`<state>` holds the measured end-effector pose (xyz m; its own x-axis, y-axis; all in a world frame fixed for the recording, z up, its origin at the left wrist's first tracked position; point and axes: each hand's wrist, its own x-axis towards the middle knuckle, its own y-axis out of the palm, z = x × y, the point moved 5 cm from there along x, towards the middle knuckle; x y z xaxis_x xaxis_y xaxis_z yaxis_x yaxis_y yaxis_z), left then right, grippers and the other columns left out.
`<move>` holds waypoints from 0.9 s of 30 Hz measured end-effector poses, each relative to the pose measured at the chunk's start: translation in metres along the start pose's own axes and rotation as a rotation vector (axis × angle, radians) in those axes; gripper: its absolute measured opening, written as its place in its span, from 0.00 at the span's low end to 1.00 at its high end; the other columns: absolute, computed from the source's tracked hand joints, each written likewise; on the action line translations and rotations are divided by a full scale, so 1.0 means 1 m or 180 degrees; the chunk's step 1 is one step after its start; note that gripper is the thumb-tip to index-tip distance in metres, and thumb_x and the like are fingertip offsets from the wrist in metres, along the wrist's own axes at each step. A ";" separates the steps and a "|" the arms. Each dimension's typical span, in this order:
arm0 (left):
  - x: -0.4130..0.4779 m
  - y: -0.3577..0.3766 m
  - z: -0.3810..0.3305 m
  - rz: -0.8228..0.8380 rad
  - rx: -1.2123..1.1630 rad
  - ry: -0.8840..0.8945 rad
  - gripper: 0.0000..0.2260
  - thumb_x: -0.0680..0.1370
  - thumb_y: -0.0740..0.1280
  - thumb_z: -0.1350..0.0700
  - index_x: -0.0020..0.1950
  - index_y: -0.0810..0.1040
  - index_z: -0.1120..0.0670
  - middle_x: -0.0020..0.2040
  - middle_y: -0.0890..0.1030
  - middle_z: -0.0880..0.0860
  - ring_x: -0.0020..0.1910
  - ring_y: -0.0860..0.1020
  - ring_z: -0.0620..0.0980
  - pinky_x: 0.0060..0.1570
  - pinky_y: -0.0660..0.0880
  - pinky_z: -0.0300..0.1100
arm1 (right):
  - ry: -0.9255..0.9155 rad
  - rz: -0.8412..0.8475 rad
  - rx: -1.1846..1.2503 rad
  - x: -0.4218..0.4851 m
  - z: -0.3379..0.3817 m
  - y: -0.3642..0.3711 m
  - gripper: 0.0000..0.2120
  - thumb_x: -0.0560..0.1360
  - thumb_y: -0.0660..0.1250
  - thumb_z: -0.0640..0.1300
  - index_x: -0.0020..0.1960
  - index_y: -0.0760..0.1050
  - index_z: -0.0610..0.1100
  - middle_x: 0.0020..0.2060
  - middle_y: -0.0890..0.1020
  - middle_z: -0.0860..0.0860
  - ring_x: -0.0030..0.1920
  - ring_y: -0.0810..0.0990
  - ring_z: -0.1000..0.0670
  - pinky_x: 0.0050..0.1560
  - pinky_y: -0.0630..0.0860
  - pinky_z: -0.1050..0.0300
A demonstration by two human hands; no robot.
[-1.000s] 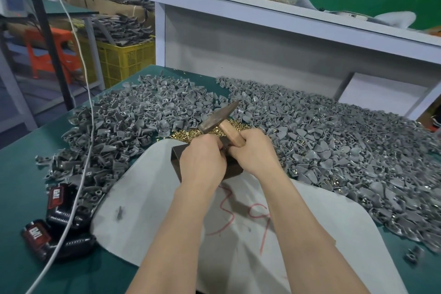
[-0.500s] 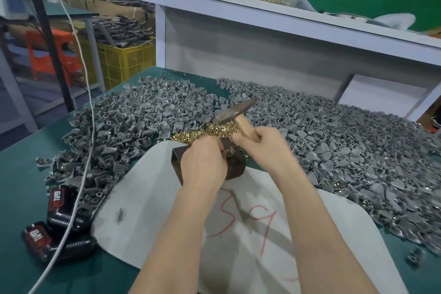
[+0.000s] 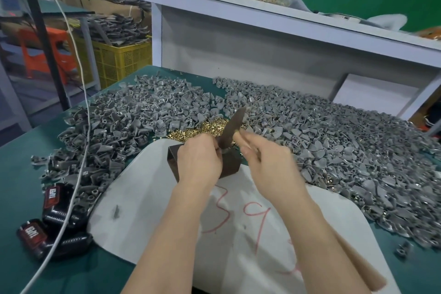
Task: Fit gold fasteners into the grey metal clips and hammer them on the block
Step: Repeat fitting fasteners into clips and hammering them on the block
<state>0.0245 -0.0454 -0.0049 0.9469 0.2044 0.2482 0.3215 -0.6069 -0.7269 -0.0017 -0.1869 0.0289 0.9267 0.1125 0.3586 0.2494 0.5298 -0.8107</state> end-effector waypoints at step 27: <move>0.000 -0.001 -0.002 0.0065 0.0227 -0.0006 0.08 0.77 0.63 0.55 0.49 0.82 0.53 0.46 0.83 0.54 0.50 0.79 0.59 0.50 0.75 0.48 | -0.0075 0.0241 -0.0234 0.003 0.003 0.002 0.16 0.80 0.59 0.52 0.67 0.70 0.60 0.56 0.82 0.54 0.55 0.81 0.47 0.55 0.77 0.51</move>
<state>0.0240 -0.0466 -0.0034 0.9533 0.1940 0.2315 0.3013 -0.5546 -0.7757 0.0011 -0.1829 0.0297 0.9370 0.1702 0.3051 0.1996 0.4561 -0.8673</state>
